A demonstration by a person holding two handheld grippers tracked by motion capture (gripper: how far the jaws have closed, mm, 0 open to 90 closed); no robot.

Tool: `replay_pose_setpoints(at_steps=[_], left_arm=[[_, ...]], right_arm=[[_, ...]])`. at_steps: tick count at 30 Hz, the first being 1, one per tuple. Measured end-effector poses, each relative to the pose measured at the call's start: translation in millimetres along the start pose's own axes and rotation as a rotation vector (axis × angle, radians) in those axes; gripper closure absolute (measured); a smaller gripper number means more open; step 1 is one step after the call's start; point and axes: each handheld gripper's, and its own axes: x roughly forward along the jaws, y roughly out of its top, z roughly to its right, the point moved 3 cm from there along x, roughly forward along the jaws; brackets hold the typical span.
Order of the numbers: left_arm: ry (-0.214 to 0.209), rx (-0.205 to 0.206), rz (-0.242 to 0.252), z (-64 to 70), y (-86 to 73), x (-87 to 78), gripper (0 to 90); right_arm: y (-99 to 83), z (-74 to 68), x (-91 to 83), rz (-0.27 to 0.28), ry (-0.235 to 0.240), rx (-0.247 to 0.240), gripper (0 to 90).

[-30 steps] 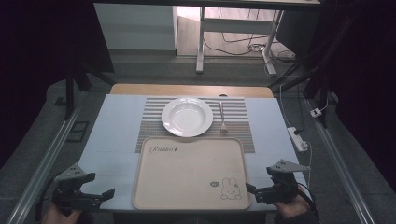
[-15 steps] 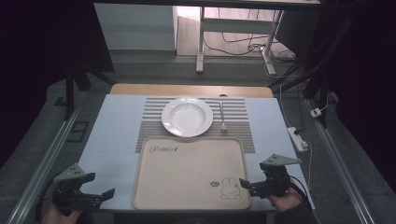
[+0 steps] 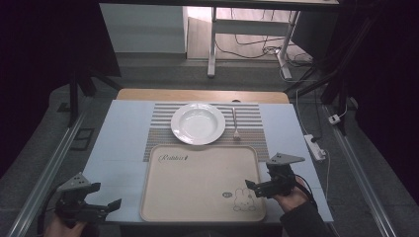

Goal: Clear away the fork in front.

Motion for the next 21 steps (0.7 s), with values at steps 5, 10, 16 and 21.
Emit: replay_pose_setpoints(at_steps=[5, 10, 16, 21], left_arm=[[-0.001, -0.001, 0.0, -0.2, 0.1, 0.0, 0.0], [-0.002, 0.001, -0.001, -0.2, 0.3, 0.4, 0.0], [-0.002, 0.0, -0.002, -0.3, 0.6, 0.6, 0.0], [-0.002, 0.0, -0.003, -0.4, 0.8, 0.8, 0.0]], right_arm=[[8.4, 5.2, 9.4, -0.012, -0.021, -0.011, 0.0], [15.1, 12.1, 19.6, -0.027, -0.036, -0.006, 0.0], [22.2, 20.6, 32.2, -0.072, -0.079, -0.043, 0.0], [30.0, 29.1, 41.8, -0.08, -0.119, -0.052, 0.0]])
